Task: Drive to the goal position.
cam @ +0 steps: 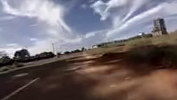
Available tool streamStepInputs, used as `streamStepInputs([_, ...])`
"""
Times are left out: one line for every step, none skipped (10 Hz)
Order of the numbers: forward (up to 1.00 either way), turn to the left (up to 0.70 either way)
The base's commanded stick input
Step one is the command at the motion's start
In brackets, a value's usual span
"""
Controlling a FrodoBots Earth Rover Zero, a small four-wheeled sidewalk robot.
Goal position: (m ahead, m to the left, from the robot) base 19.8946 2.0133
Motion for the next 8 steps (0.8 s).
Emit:
streamStepInputs([1.0,0.0])
streamStepInputs([1.0,0.0])
streamStepInputs([1.0,0.0])
streamStepInputs([1.0,0.0])
streamStepInputs([1.0,0.0])
streamStepInputs([1.0,0.0])
streamStepInputs([1.0,0.0])
streamStepInputs([1.0,0.0])
